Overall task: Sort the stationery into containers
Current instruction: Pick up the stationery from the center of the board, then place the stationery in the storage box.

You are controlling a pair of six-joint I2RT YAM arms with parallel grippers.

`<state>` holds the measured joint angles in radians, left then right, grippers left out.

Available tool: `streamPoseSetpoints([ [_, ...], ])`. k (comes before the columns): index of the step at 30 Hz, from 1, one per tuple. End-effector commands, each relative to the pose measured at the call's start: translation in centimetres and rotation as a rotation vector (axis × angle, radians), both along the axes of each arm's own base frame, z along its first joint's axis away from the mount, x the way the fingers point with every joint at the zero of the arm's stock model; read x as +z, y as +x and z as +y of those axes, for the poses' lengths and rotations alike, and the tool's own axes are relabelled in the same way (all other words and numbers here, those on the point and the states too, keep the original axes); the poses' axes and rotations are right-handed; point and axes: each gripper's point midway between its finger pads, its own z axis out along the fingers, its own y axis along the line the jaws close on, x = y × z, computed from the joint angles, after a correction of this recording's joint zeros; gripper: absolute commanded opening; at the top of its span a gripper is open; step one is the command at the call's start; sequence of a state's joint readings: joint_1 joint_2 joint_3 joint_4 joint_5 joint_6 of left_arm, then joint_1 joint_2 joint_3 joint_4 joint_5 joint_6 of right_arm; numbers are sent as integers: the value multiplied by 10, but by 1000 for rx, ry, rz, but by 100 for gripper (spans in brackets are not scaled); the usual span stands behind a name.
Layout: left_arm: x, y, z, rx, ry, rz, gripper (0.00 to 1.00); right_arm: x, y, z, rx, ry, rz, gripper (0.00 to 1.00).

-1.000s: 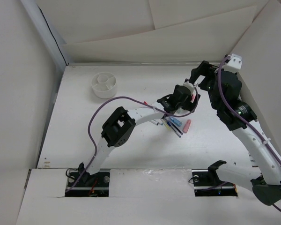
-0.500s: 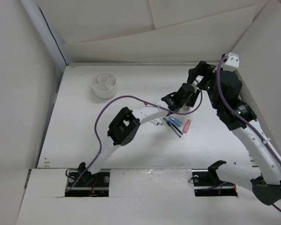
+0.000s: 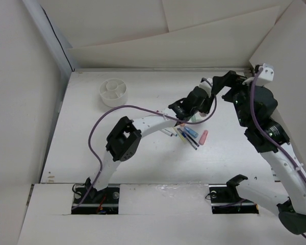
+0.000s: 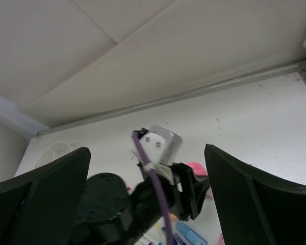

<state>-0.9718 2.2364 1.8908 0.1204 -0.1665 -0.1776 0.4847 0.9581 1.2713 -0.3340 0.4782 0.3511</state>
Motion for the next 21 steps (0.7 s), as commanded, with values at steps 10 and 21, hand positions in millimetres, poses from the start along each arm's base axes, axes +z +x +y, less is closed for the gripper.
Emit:
streamPoseSetpoints([
  [10,192,63,172,309,-363,-180,27,4,-19,7,76,106,-96,92],
  [21,179,127,376,755,-466,-130,27,-90,3,106,373,50,117,19],
])
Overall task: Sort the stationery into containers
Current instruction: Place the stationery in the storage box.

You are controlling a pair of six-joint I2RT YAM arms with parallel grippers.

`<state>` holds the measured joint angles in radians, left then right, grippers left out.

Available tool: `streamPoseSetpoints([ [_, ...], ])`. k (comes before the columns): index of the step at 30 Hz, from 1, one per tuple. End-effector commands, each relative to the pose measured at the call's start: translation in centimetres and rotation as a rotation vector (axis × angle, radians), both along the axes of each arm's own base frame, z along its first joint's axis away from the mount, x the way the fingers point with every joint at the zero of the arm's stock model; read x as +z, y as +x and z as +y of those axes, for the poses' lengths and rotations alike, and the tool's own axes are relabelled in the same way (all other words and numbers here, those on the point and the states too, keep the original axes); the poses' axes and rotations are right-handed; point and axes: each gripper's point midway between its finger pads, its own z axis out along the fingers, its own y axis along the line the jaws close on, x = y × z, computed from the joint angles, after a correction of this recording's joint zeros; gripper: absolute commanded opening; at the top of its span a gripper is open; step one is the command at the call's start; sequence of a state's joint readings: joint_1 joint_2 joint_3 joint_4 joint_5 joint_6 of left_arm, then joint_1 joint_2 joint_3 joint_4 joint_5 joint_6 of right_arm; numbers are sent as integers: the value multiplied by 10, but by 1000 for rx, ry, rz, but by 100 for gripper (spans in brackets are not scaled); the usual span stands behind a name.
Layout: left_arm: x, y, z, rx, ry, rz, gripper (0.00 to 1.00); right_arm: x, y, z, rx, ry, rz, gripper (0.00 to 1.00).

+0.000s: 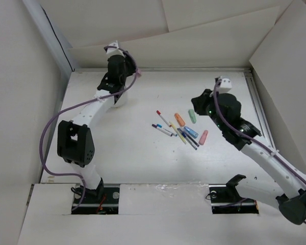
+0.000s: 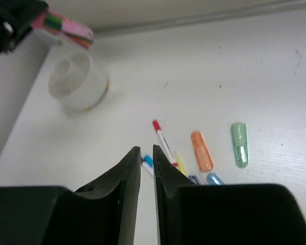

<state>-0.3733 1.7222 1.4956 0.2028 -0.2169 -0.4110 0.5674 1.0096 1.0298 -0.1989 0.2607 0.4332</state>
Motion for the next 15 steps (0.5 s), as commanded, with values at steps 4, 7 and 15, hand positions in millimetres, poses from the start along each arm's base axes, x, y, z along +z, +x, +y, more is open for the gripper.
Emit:
streamPoseSetpoints([
  [4,33,2,89,204,-87,-49,27,-23,0,41,109,8,13,34],
  [7,28,2,109,284,-29,-35,27,-30,-1,45,119,1,24,36],
  [15,15,5,123,347,56,2,27,-32,-5,54,162,8,25,55],
])
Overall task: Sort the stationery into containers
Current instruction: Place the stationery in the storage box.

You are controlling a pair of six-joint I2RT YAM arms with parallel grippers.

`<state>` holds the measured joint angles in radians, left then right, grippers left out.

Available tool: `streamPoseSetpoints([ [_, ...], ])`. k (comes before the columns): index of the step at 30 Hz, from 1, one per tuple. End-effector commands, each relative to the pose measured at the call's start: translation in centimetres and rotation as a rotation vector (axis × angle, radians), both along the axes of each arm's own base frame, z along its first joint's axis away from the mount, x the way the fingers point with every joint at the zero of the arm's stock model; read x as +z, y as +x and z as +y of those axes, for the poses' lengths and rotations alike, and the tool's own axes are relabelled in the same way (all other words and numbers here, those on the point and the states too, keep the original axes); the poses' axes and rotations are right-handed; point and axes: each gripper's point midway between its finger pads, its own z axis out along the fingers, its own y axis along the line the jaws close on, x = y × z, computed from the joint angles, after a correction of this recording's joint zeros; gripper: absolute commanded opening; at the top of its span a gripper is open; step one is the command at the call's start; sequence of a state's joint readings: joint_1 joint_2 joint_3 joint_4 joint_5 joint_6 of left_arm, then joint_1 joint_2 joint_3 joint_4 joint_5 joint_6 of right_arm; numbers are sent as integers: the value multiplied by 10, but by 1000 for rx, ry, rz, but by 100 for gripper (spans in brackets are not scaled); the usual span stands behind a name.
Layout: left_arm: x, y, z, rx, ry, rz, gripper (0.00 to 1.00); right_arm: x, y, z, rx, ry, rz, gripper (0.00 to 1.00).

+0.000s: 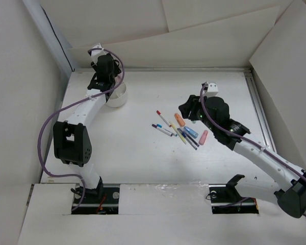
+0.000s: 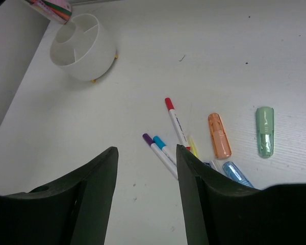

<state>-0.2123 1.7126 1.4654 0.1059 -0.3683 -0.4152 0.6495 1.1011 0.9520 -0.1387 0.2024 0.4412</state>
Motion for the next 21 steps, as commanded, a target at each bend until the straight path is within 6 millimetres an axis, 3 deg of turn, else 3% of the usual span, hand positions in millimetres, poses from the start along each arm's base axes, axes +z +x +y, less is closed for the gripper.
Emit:
streamPoseSetpoints([
  [1,43,-2,10,47,18,-91,27,24,0,8,24,58,-71,56],
  [3,32,-3,16,77,42,-58,27,24,1,6,17,48,-76,57],
  [10,30,-6,23,101,82,-38,27,16,3,5,8,35,-63,57],
  [21,-17,6,24,112,125,70,27,16,5,2,-9,23,-69,57],
])
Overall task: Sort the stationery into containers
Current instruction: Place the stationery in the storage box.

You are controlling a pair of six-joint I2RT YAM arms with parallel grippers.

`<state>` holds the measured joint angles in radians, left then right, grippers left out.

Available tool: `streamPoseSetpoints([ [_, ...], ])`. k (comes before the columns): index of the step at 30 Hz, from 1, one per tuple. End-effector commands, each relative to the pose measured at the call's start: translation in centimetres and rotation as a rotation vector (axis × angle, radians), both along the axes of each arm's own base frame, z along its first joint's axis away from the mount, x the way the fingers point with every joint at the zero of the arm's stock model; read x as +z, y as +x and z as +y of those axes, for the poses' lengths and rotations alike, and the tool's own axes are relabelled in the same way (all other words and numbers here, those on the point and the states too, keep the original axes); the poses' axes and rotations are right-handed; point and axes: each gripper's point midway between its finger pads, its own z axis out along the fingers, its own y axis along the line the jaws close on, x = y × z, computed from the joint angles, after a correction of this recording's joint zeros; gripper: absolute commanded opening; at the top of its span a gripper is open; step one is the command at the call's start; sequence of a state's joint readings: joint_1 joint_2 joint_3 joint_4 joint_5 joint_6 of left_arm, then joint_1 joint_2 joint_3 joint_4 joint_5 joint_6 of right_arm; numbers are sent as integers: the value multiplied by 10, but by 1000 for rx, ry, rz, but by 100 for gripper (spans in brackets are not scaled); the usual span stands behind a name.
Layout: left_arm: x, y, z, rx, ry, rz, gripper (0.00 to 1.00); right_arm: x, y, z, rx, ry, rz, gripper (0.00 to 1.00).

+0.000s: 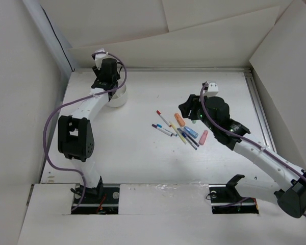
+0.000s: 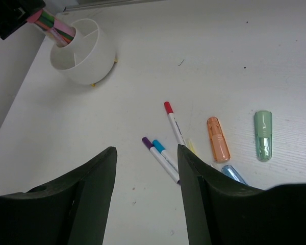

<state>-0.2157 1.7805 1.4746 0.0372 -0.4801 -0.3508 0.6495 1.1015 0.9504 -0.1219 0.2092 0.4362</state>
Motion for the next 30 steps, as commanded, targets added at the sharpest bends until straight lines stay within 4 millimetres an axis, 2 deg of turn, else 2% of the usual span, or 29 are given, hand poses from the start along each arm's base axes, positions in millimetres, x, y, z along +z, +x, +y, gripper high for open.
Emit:
streamPoseSetpoints([
  [1,22,8,4,24,8,-56,27,13,3,2,-4,20,-54,57],
  [4,18,7,4,27,2,-50,27,10,5,2,-13,12,-48,58],
  [6,13,8,4,27,4,-41,32,10,5,2,-13,12,-48,58],
  [8,13,9,3,30,-4,-44,51,7,6,3,-13,6,-41,60],
  [11,9,7,3,30,-2,-35,67,7,7,1,-21,5,-43,62],
  [14,9,8,3,33,-10,-38,68,3,8,2,-21,-1,-35,63],
  [17,21,3,2,25,-28,-62,68,3,8,2,-21,-1,-35,67],
  [19,33,0,1,19,-47,-93,68,3,8,2,-21,-1,-35,67],
  [20,51,-5,-1,8,-71,-131,68,3,8,2,-21,-1,-35,67],
  [21,60,-8,-1,7,-77,-155,68,-1,10,3,-21,-8,-27,63],
  [22,67,-11,-9,-18,-88,-177,66,0,11,5,-21,-9,-26,52],
  [23,91,-19,-13,-28,-110,-232,64,-1,12,4,-19,-17,-29,42],
  [24,94,-25,-24,-52,-115,-237,58,-6,12,7,-8,-24,-16,29],
  [25,98,-29,-31,-70,-143,-263,55,-2,13,8,-8,-18,-23,19],
  [26,103,-34,-39,-96,-169,-283,51,-11,16,10,-8,-33,-4,10],
  [27,117,-45,-55,-165,-232,-324,47,-15,16,13,4,-36,6,6],
  [28,103,-49,-60,-192,-259,-324,40,-17,18,16,13,-40,14,2],
  [30,101,-64,-78,-257,-304,-341,34,-23,20,18,13,-49,27,0],
])
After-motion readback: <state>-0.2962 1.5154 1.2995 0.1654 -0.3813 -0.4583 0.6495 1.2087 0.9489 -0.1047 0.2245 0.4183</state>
